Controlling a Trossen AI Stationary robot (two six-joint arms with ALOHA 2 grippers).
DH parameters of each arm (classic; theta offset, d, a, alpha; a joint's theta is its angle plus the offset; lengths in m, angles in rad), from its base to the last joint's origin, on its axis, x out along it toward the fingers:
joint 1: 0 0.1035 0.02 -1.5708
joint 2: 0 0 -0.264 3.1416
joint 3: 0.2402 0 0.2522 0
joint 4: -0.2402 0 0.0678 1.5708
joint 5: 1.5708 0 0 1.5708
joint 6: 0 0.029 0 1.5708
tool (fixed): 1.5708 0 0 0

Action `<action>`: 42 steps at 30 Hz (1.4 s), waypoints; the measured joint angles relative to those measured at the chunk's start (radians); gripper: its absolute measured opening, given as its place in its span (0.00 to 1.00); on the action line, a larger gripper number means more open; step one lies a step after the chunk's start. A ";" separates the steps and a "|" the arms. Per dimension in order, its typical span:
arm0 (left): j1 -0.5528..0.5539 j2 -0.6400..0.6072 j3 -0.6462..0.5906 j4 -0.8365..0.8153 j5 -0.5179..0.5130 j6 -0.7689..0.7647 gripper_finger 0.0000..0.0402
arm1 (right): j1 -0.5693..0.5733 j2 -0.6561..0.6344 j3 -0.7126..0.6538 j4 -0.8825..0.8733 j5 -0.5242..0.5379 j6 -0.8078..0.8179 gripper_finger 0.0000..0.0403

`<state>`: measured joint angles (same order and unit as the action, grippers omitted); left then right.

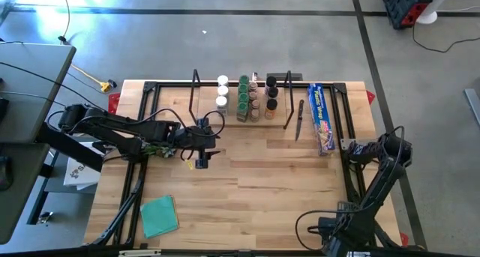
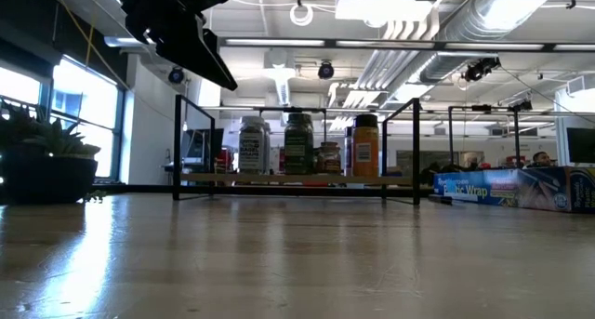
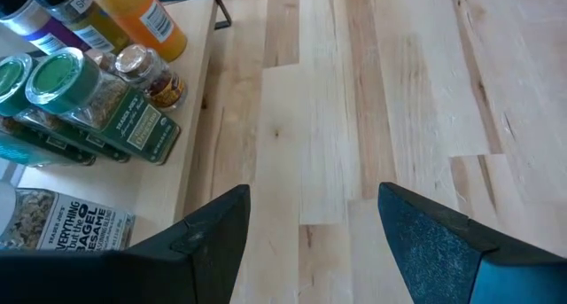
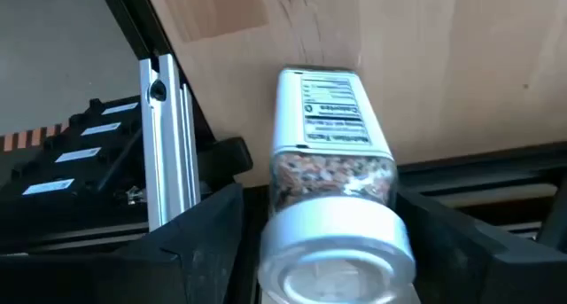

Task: Shelf spices
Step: Put the white seasoning bottle on the shelf align with the other white seasoning bottle

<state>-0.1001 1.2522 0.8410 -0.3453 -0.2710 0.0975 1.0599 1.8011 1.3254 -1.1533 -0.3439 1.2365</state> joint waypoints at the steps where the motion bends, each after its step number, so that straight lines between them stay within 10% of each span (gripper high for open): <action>1: 0.000 0.000 0.000 0.000 0.000 0.001 0.61 | 0.000 0.000 0.000 0.001 0.000 0.004 0.66; 12: 0.000 -0.028 0.000 -0.060 -0.033 -0.012 0.61 | -0.125 0.000 0.000 0.001 -0.038 0.024 0.47; 30: -0.115 -0.217 0.000 -0.299 -0.238 -0.198 0.61 | -0.838 -0.004 0.004 0.317 0.208 -0.349 0.47; 42: -0.255 -0.215 -0.041 -0.226 -0.347 -0.339 0.61 | -0.932 0.000 0.001 0.457 0.244 -0.380 0.47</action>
<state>-0.3552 1.0376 0.7996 -0.5712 -0.6178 -0.2417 0.1284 1.8015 1.3262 -0.6965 -0.0995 0.8569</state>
